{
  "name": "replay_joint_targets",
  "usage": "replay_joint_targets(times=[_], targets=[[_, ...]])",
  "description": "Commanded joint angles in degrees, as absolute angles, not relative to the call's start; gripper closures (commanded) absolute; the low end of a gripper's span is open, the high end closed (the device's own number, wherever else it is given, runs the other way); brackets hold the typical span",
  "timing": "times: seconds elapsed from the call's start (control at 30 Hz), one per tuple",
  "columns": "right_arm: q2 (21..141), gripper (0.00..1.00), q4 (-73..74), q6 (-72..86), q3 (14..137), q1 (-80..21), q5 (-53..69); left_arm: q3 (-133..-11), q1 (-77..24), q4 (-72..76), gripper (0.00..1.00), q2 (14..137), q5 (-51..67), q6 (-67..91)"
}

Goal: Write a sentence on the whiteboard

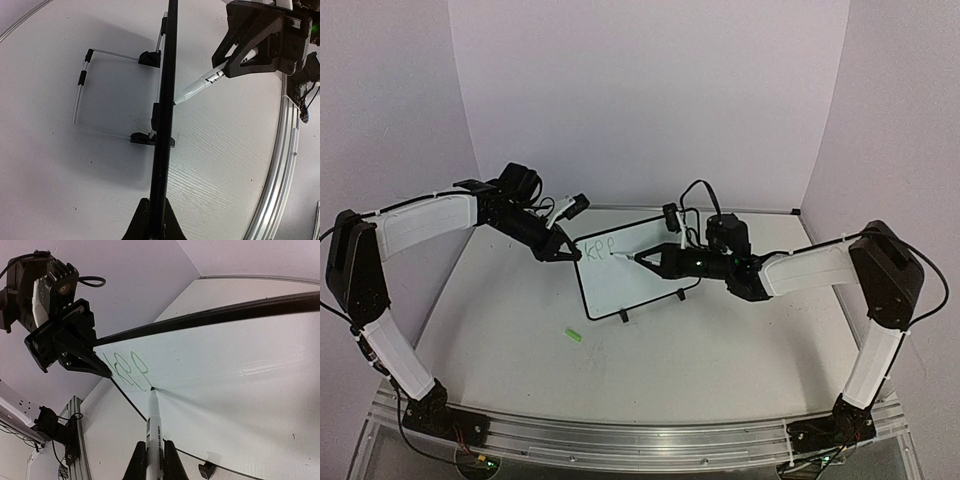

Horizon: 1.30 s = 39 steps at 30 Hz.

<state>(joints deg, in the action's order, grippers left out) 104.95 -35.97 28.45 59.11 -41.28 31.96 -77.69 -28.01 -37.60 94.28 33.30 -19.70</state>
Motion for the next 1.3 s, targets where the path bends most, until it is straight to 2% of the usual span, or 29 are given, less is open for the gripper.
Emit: replay_joint_targets(times=[0.0,0.2,0.43,0.9,1.27], targets=[[104.29,1.0,-36.91,28.15,58.2,-40.61,27.25,-79.55,-27.86,-40.18,1.0,95.74,29.45,-21.97],[100.71,1.0,-36.95,27.15,57.09,-40.61,25.31,-79.54,-27.86,-40.17,1.0,95.71,29.58,-22.0],[97.94,1.0,-36.96,26.76,56.7,-40.63,28.39,-79.54,-27.86,-40.17,1.0,95.6,29.57,-21.98],[102.37,1.0,-36.96,27.51,60.38,-40.62,28.25,-79.54,-27.86,-40.26,1.0,95.74,29.45,-21.97],[102.81,1.0,-37.04,28.74,56.47,-40.54,27.1,-79.54,-27.88,-40.27,1.0,95.71,29.5,-22.0]])
